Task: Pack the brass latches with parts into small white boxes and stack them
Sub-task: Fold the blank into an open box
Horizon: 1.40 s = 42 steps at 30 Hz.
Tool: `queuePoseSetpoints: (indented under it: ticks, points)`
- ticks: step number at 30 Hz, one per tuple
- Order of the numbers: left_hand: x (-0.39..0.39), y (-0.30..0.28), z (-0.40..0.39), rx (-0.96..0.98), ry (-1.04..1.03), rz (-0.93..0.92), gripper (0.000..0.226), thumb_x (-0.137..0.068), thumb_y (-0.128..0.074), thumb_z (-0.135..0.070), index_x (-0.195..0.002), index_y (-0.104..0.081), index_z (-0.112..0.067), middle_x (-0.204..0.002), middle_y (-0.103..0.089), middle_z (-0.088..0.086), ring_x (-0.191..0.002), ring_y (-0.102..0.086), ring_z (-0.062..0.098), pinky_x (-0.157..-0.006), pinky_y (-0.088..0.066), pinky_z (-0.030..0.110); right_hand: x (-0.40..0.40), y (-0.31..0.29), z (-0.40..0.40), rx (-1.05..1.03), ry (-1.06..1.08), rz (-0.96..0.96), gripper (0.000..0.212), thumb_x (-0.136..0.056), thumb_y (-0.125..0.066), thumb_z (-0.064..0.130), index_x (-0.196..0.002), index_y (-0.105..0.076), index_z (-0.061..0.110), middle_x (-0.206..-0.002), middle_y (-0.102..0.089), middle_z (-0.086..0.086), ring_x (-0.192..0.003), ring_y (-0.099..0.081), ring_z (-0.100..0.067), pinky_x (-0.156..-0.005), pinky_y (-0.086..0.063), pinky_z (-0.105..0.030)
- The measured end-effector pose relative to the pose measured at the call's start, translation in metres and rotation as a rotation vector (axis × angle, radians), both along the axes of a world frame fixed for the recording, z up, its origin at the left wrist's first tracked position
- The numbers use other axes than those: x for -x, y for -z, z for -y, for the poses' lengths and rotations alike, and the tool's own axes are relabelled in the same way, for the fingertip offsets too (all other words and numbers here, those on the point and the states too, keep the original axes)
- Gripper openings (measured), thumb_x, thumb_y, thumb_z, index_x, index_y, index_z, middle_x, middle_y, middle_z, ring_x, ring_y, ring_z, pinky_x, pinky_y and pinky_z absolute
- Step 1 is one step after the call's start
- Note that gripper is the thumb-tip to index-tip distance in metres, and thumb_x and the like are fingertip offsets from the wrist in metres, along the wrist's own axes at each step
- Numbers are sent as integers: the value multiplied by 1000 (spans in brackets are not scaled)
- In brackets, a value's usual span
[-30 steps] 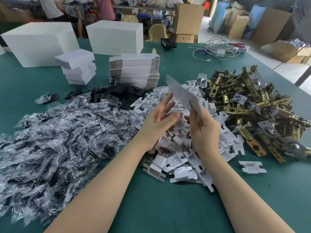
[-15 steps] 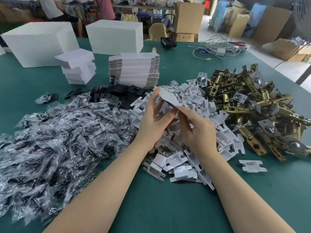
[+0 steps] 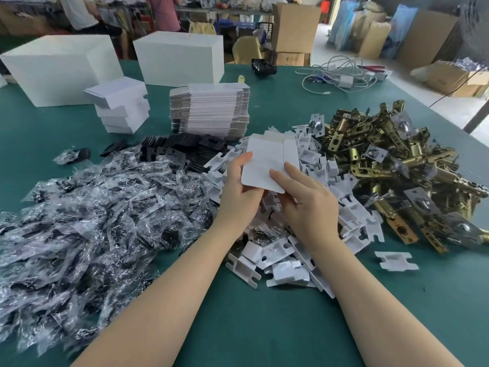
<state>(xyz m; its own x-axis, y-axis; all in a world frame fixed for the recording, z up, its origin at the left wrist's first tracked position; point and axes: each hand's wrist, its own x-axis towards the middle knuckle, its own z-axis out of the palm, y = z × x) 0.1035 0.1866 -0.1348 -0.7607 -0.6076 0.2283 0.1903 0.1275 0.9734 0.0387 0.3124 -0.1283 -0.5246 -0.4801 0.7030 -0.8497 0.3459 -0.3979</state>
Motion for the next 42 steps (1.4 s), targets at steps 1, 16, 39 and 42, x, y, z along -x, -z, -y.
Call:
queuePoseSetpoints:
  ticks: [1,16,39,42]
  points:
    - [0,0,-1,11,2,7,54,-93,-64,-8,-131,-41,-38,-110,-51,-43,-98,-56,-20,-75,-49,9,1,1,0,-5,6,-10,43,-78,-72,-5,-114,-74,17,-124,-66,-17,-100,-69,-41,-74,-58,-49]
    - [-5,-13,-10,87,35,37,40,-84,-51,-8,-103,-62,-43,-96,-57,-41,-94,-56,-11,-71,-48,10,0,3,4,-69,140,45,57,-80,-68,-10,-134,-60,8,-132,-60,-22,-83,-68,-42,-66,-56,-45]
    - [0,-3,-10,443,-80,137,68,-99,-57,-21,-158,-23,-25,-125,-58,-12,-96,-47,-11,-83,-47,20,-2,2,7,40,110,515,70,-88,-59,1,-151,-36,18,-84,-62,7,-78,-59,-7,-62,-48,-20]
    - [1,-1,-11,493,-23,148,75,-99,-59,-11,-158,-16,-25,-122,-57,-13,-95,-50,-11,-75,-42,3,-2,2,6,224,61,589,68,-89,-61,-1,-150,-40,19,-92,-46,37,-85,-50,27,-63,-40,2]
